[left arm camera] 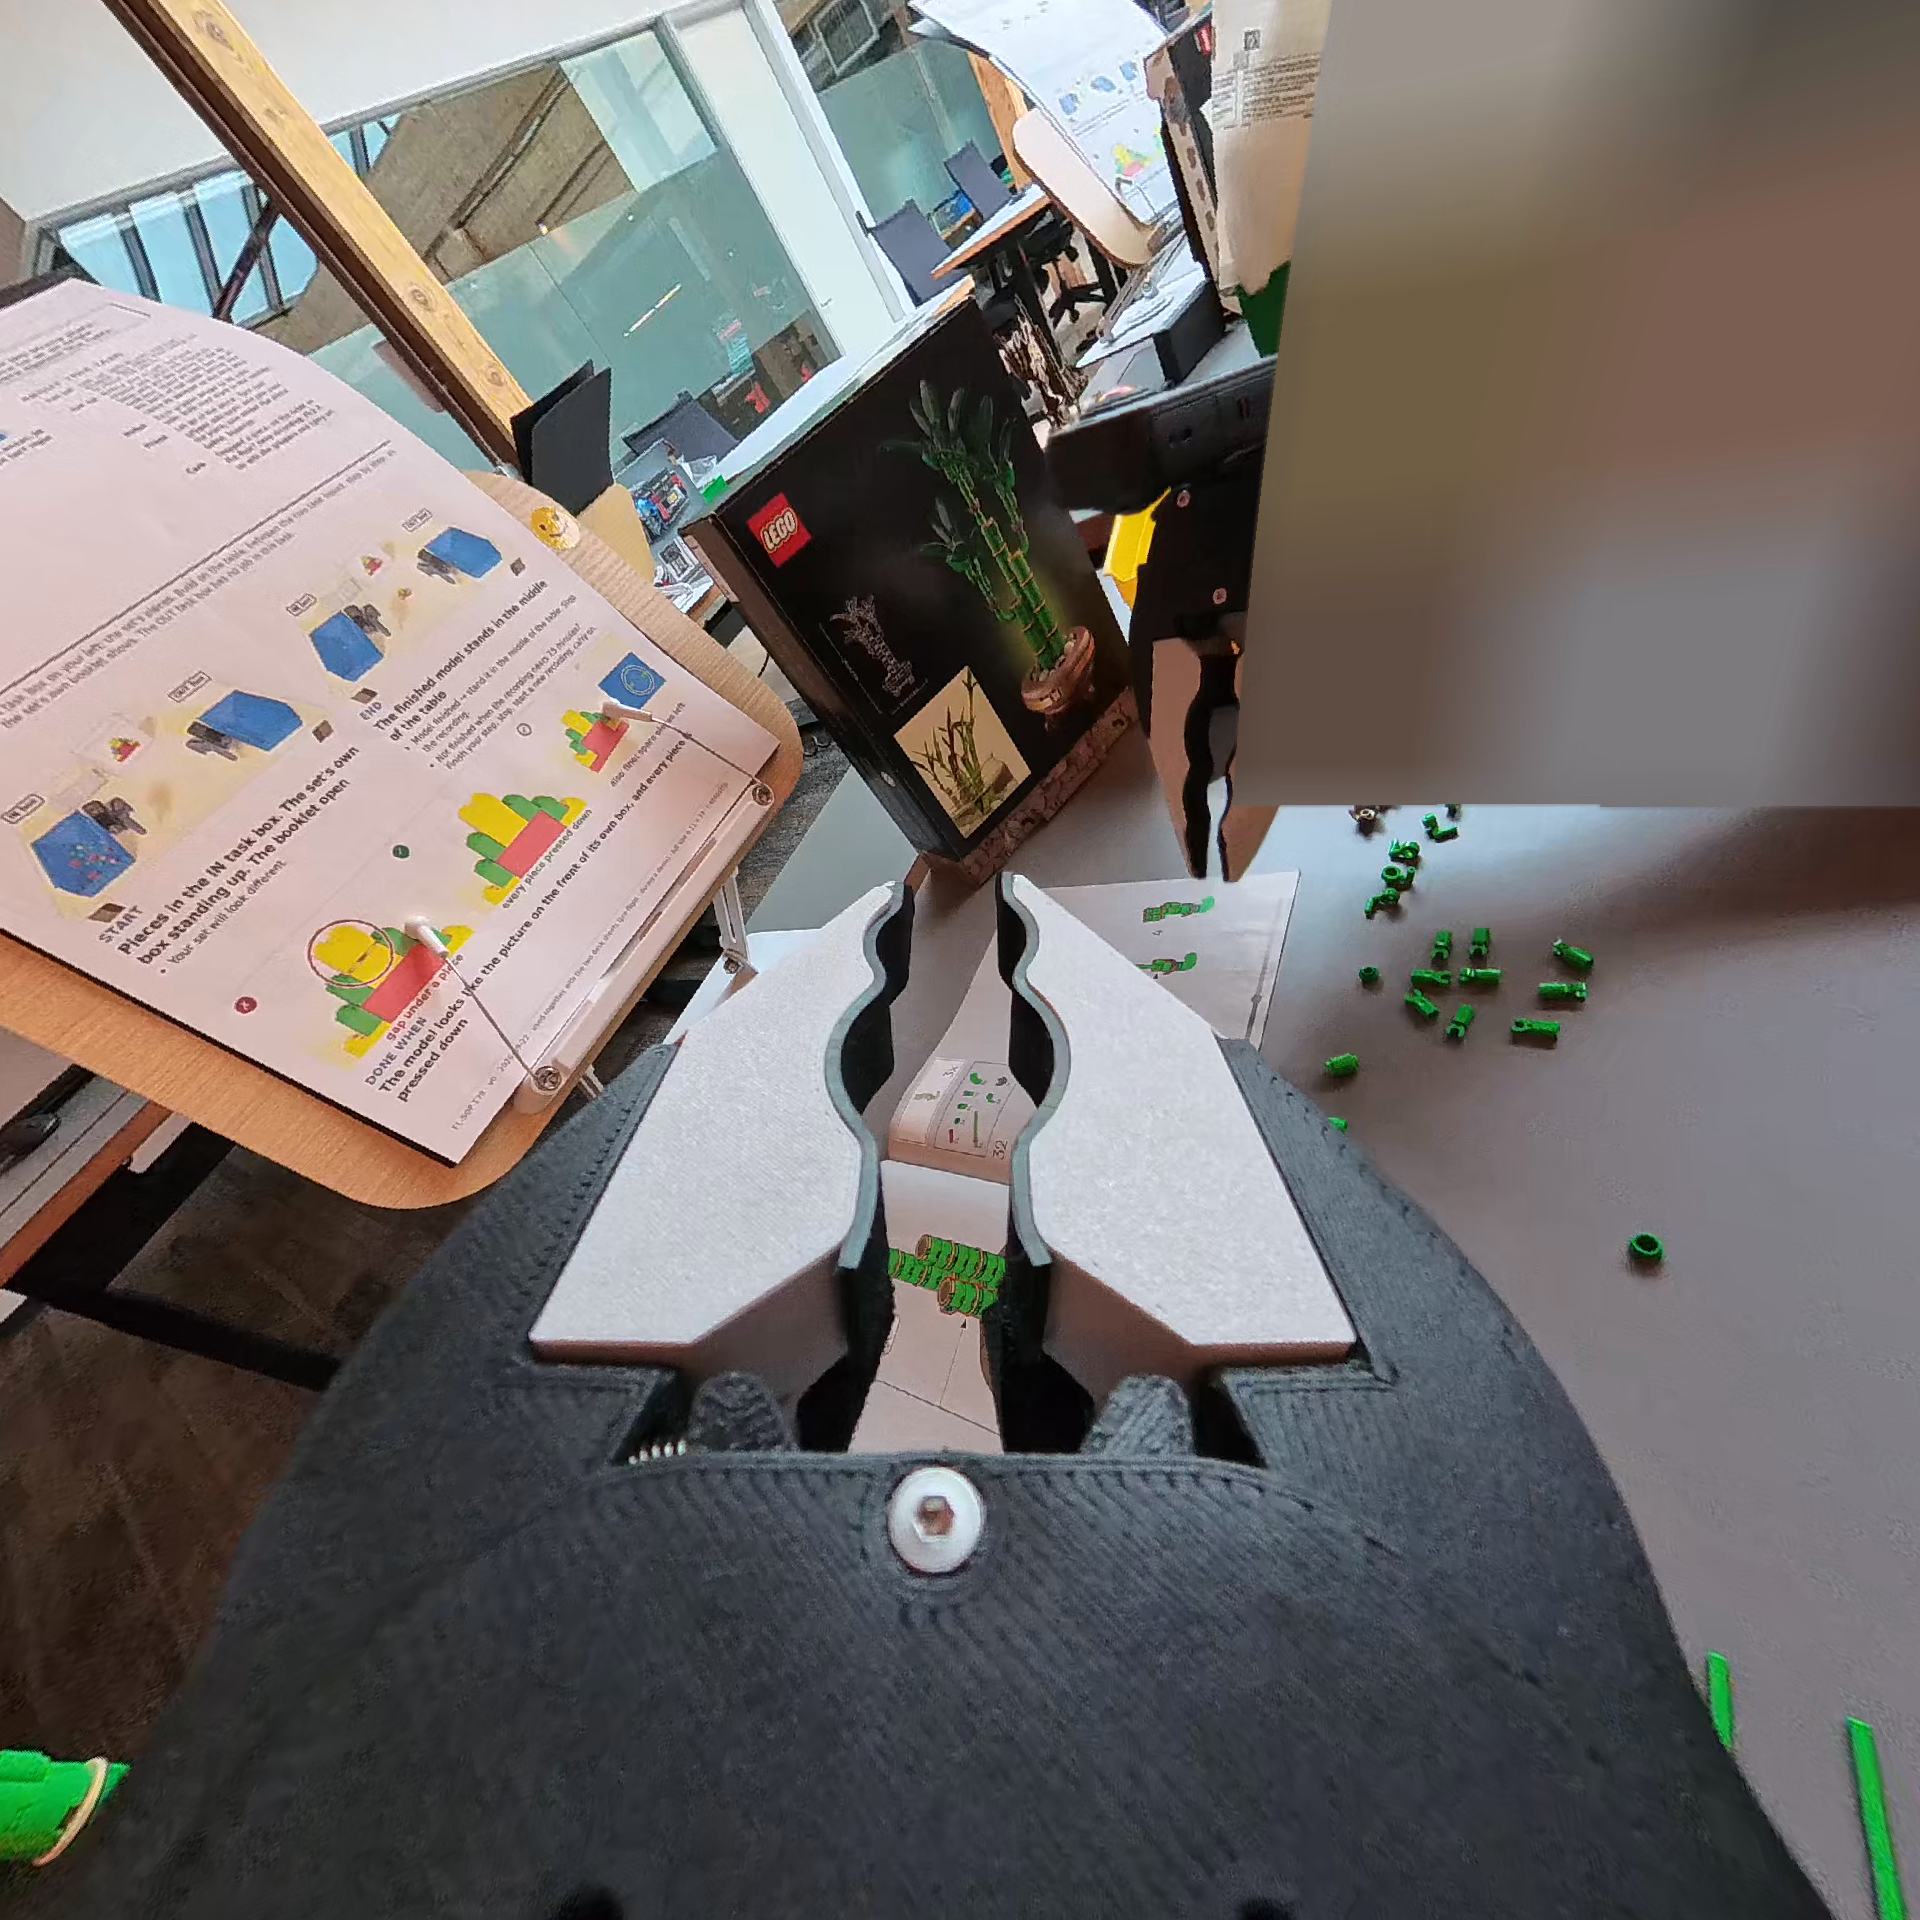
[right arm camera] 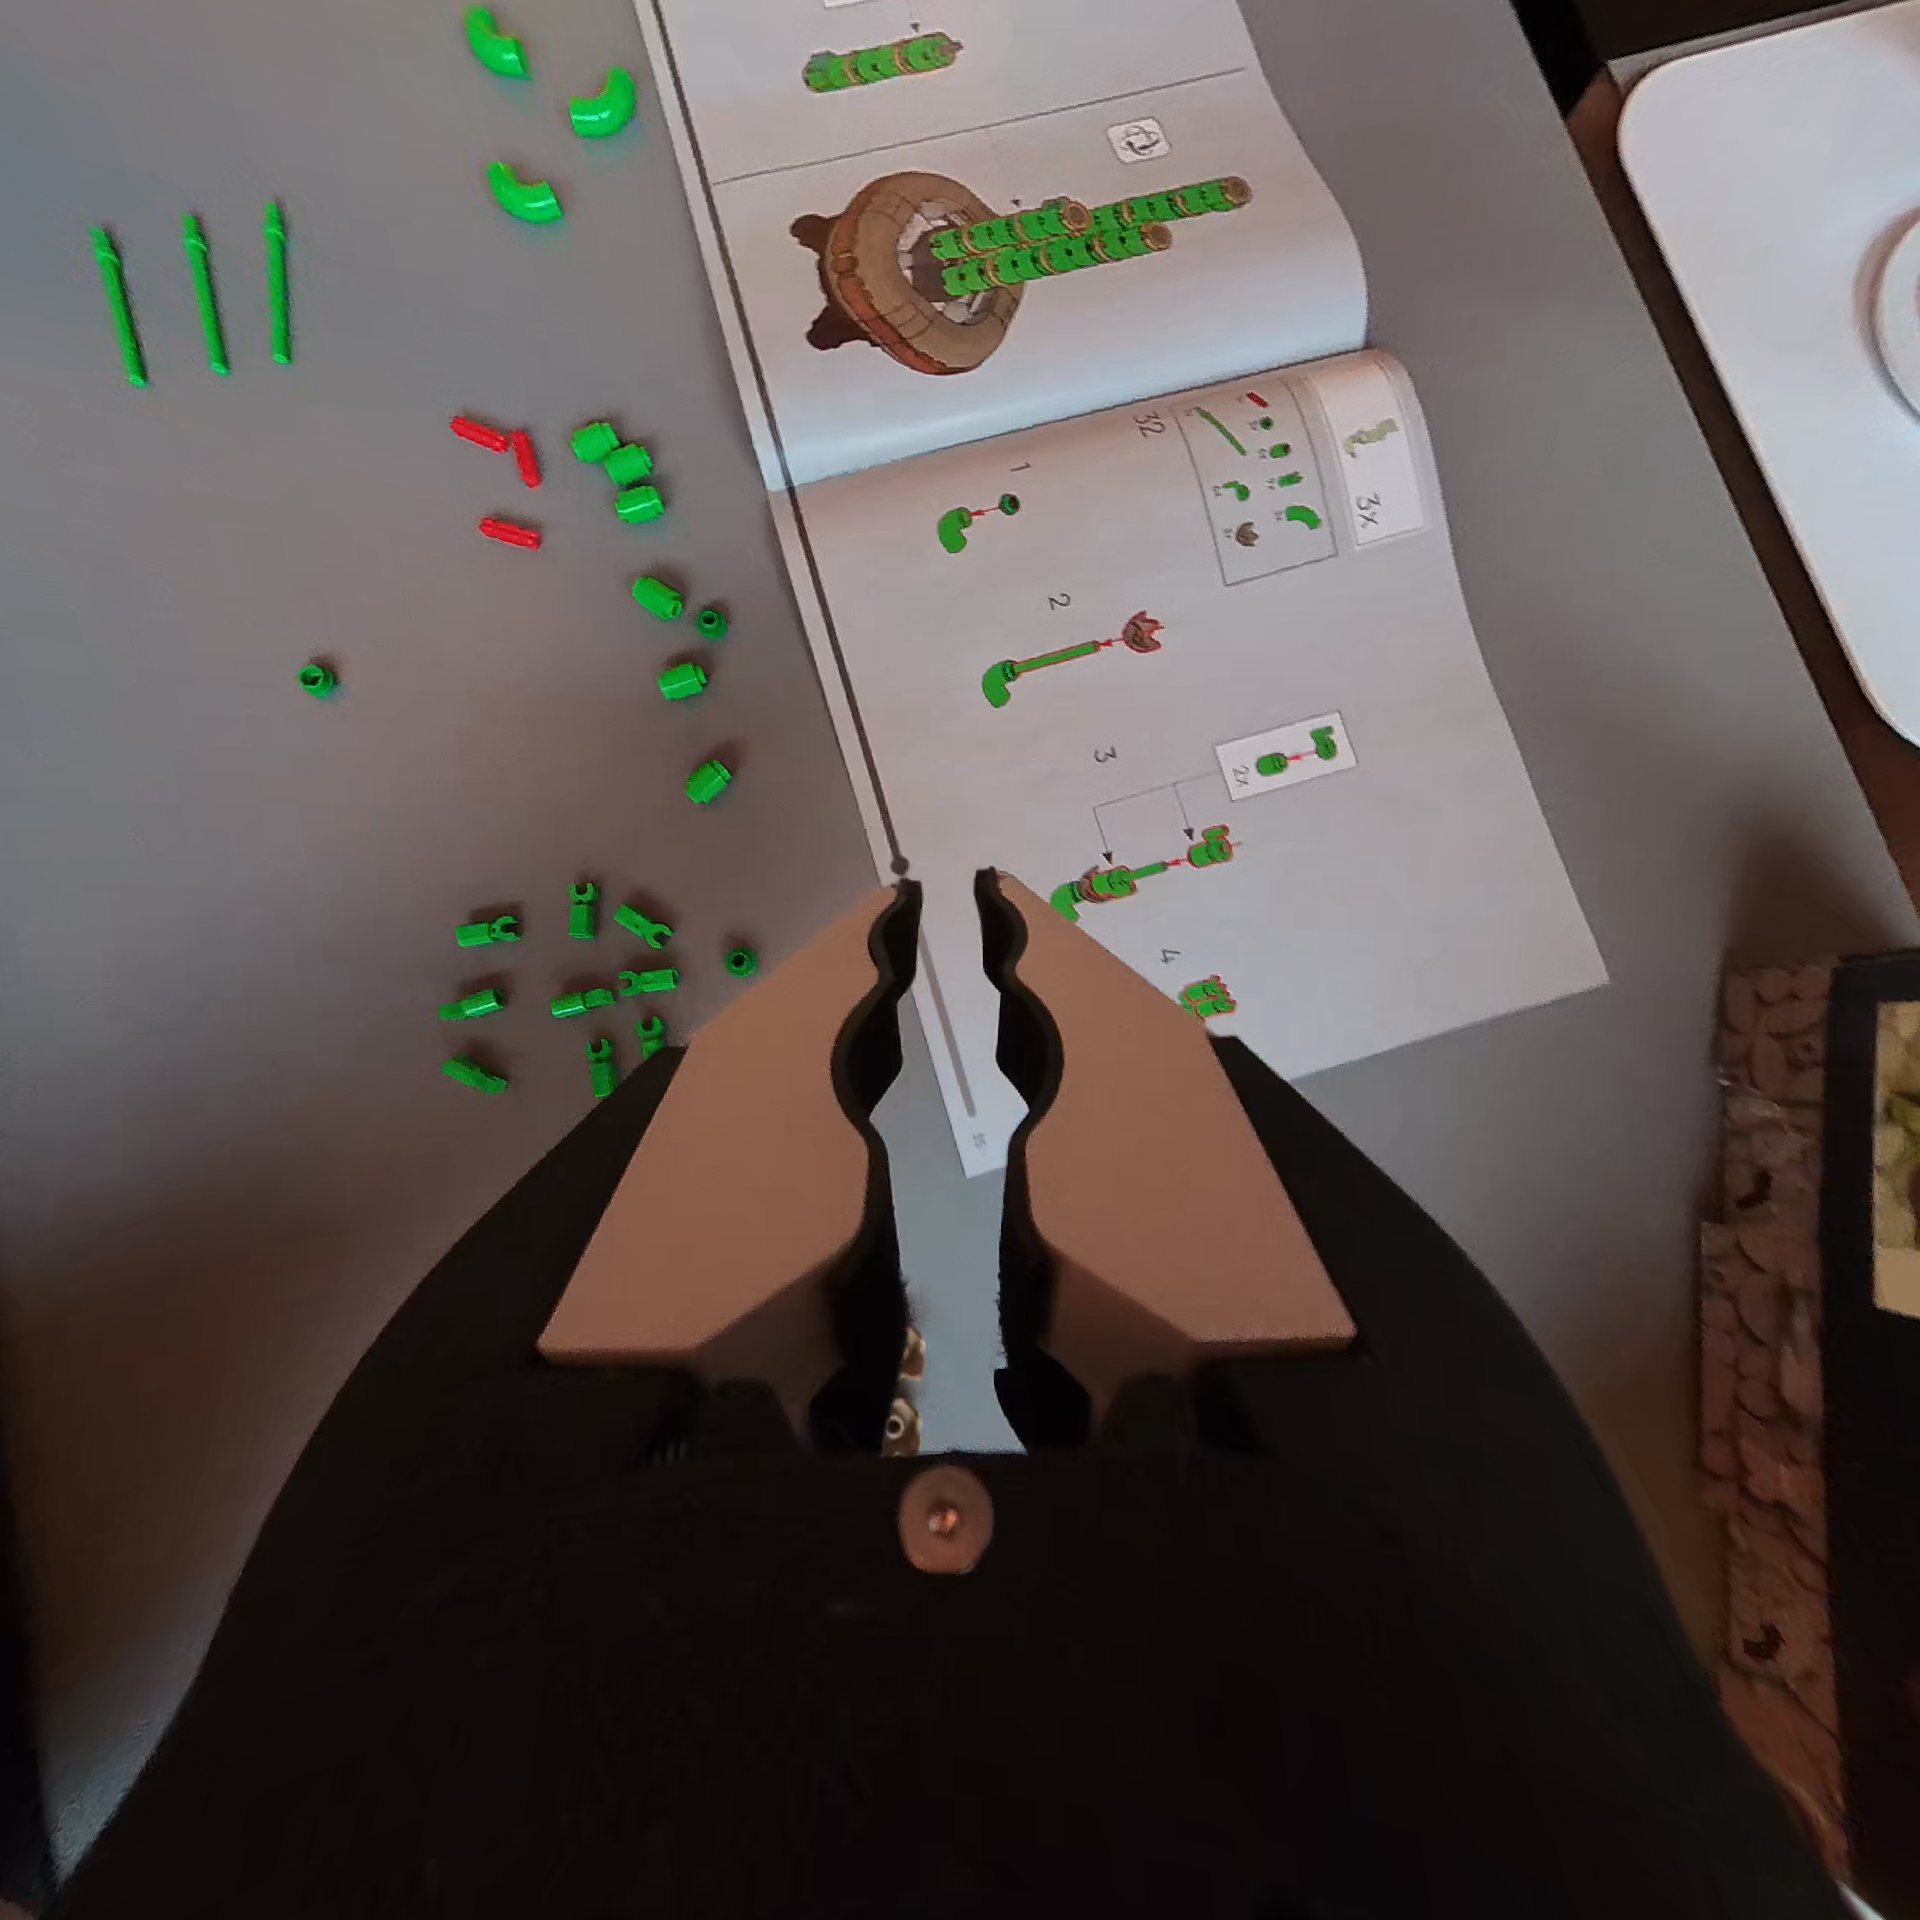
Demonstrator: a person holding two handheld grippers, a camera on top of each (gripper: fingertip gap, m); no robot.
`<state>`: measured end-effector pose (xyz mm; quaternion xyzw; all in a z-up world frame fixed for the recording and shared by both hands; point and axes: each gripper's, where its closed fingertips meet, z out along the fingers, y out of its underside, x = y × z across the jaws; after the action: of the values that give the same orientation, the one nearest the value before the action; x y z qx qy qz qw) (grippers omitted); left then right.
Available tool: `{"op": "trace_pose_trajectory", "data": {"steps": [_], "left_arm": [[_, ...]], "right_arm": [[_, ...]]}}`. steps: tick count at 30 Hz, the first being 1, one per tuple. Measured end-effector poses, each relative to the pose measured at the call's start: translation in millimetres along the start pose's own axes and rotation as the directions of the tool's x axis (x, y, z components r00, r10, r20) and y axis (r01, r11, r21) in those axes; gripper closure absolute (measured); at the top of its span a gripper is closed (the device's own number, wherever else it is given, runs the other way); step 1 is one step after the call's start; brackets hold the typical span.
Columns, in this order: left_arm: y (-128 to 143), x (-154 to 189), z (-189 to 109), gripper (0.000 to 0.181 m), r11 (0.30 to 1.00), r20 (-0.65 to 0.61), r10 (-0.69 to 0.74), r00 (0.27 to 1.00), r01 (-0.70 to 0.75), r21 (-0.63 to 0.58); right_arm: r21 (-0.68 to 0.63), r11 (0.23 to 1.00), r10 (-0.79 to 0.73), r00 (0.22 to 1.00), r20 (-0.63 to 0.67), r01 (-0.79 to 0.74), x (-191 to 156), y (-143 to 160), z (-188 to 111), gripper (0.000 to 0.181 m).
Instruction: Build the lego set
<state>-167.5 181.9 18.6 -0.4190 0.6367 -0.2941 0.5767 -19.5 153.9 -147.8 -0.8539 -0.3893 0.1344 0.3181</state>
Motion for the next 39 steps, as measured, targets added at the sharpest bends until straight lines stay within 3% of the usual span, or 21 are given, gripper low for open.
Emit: {"op": "trace_pose_trajectory", "data": {"steps": [10, 16, 23, 31, 39], "left_arm": [[-3.8, -0.8, -3.1, 0.168, 1.000, 0.004, 0.006, 1.000, -0.006, 0.004], [-3.1, 0.7, -2.1, 0.168, 1.000, -0.004, 0.008, 1.000, -0.008, -0.001], [-0.5, 2.7, 0.0, 0.168, 1.000, -0.012, 0.013, 1.000, -0.014, -0.015], [1.1, 5.1, 1.9, 0.168, 1.000, -0.023, 0.016, 1.000, -0.016, -0.023], [1.8, 5.9, 2.4, 0.168, 0.999, -0.026, 0.023, 0.999, -0.024, -0.030]], "right_arm": [[0.142, 0.988, 0.067, 0.994, -0.083, -0.055, 20.9, -21.0, -15.5, 0.171], [0.189, 0.981, 0.035, 0.998, 0.048, -0.044, -10.5, -50.7, 19.8, 0.171], [0.056, 0.998, -0.011, 0.987, 0.158, 0.002, -47.9, -45.8, 78.5, 0.167], [0.011, 0.998, -0.055, 0.977, 0.207, 0.054, -64.1, -38.8, 91.0, 0.163], [-0.047, 0.994, -0.088, 0.978, 0.190, 0.099, -65.2, -29.6, 97.7, 0.174]]}}
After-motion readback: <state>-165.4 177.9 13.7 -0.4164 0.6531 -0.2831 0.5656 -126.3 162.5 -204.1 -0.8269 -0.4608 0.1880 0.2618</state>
